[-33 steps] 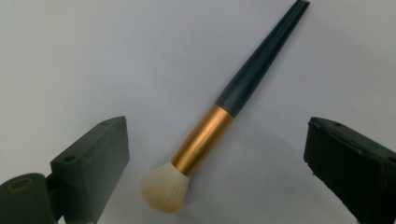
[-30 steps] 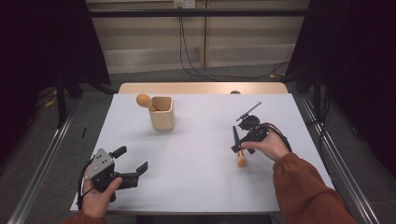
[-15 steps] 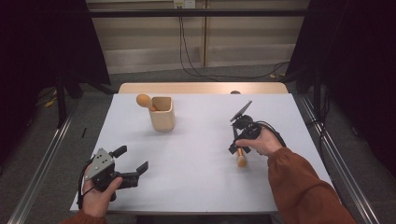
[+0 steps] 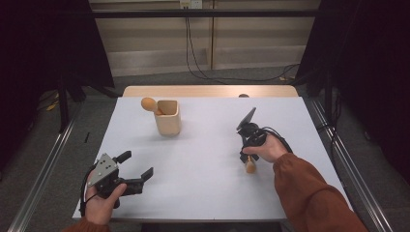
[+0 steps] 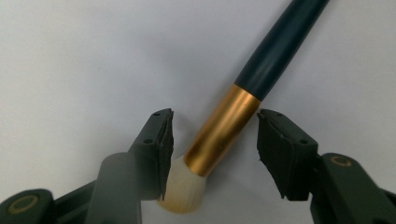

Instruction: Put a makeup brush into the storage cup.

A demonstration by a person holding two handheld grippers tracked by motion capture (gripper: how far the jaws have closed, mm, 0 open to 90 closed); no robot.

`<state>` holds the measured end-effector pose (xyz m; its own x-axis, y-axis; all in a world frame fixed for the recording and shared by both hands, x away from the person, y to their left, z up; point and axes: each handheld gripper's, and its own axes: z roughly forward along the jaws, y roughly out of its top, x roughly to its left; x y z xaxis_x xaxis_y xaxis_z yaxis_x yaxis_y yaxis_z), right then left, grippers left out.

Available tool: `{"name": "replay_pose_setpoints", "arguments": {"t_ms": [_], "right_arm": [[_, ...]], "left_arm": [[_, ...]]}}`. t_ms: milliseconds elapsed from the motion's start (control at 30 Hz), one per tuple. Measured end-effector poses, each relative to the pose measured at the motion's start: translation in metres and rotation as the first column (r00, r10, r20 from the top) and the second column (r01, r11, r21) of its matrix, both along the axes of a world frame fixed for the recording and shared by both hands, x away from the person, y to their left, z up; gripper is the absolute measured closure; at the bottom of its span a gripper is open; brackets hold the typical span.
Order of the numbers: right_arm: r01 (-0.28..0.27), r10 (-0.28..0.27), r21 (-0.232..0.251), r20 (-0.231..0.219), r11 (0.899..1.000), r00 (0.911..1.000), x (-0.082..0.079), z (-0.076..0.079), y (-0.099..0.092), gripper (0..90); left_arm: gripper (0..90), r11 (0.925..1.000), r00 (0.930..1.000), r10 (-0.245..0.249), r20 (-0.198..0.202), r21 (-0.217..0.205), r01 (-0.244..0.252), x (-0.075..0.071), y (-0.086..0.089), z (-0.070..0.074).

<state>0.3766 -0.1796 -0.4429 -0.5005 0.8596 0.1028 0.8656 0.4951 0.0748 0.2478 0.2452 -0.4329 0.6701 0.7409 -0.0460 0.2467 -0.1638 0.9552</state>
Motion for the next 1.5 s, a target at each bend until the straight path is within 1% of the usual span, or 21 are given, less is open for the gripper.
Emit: {"name": "replay_pose_setpoints", "arguments": {"t_ms": [67,100,133,200,267,500,600,667,867,1000,1100,1267,1300,1333,1400,1500], "right_arm": [[0.004,-0.004,-0.011,-0.007,1.000,1.0000,-0.001,-0.003,0.001,48.8],[0.002,-0.002,-0.011,-0.013,1.000,0.9999,-0.001,-0.004,0.001,51.3],[-0.002,0.001,-0.021,-0.017,1.000,0.9999,-0.002,-0.007,0.003,53.5],[0.007,-0.008,-0.028,-0.010,1.000,0.9999,-0.002,-0.006,0.004,53.9],[0.013,-0.013,-0.043,-0.002,0.999,0.9999,-0.002,-0.006,0.004,56.9],[0.041,-0.041,-0.061,0.000,0.997,0.9992,-0.001,-0.007,0.006,59.8],[0.059,-0.059,-0.056,-0.003,0.997,0.9982,0.000,-0.006,0.004,65.7],[0.059,-0.059,-0.050,0.002,0.997,0.9983,0.000,-0.007,0.001,68.5],[0.046,-0.046,-0.051,0.005,0.998,0.9989,0.001,-0.006,-0.001,73.6],[0.031,-0.031,-0.045,0.007,0.999,0.9995,0.000,-0.006,-0.002,74.3],[0.022,-0.021,-0.041,0.028,0.999,0.9994,-0.001,-0.006,-0.002,74.4],[0.033,-0.033,-0.010,0.035,0.999,0.9988,-0.002,-0.006,-0.007,74.4],[0.036,-0.036,-0.005,0.040,0.999,0.9986,-0.002,-0.005,-0.007,74.4],[0.037,-0.037,0.002,0.053,0.999,0.9979,-0.002,-0.005,-0.009,74.4],[0.046,-0.047,0.023,0.064,0.999,0.9968,-0.002,-0.003,-0.011,74.4],[0.050,-0.052,0.033,0.080,0.998,0.9954,-0.004,0.001,-0.016,74.4]], "left_arm": [[3.9,1.0000,1.0000,0.001,-0.004,-0.003,-0.001,0.000,0.000,0.000],[3.9,1.0000,1.0000,-0.001,-0.006,-0.003,0.001,0.000,0.000,0.000],[3.9,1.0000,1.0000,-0.003,-0.007,-0.004,0.003,0.000,0.000,-0.001],[3.9,1.0000,1.0000,-0.006,-0.005,-0.001,0.006,0.000,-0.001,-0.001],[3.9,1.0000,0.9999,-0.008,-0.006,0.000,0.008,0.000,-0.001,0.000],[3.9,0.9999,0.9999,-0.011,-0.005,0.002,0.011,0.001,-0.002,-0.001],[3.9,0.9999,0.9999,-0.013,-0.005,0.002,0.013,0.001,-0.002,-0.001],[3.9,0.9999,0.9999,-0.014,-0.004,0.004,0.015,0.001,-0.002,-0.001],[3.9,0.9998,0.9999,-0.016,-0.006,0.011,0.016,0.001,-0.002,-0.001],[3.9,0.9998,0.9998,-0.017,-0.007,0.013,0.017,0.002,-0.002,-0.001],[3.9,0.9998,0.9999,-0.014,-0.009,0.012,0.014,0.001,-0.002,-0.001],[3.9,0.9999,0.9999,-0.009,-0.010,0.008,0.009,0.002,-0.001,-0.002],[3.9,0.9999,0.9999,-0.008,-0.010,0.007,0.008,0.002,-0.001,-0.002],[3.9,0.9999,0.9999,-0.009,-0.010,0.007,0.009,0.002,-0.001,-0.002],[3.9,0.9999,0.9999,-0.009,-0.009,0.010,0.009,0.001,-0.001,-0.001],[3.9,0.9999,0.9999,-0.006,-0.009,0.010,0.006,0.001,-0.001,-0.001]]}}
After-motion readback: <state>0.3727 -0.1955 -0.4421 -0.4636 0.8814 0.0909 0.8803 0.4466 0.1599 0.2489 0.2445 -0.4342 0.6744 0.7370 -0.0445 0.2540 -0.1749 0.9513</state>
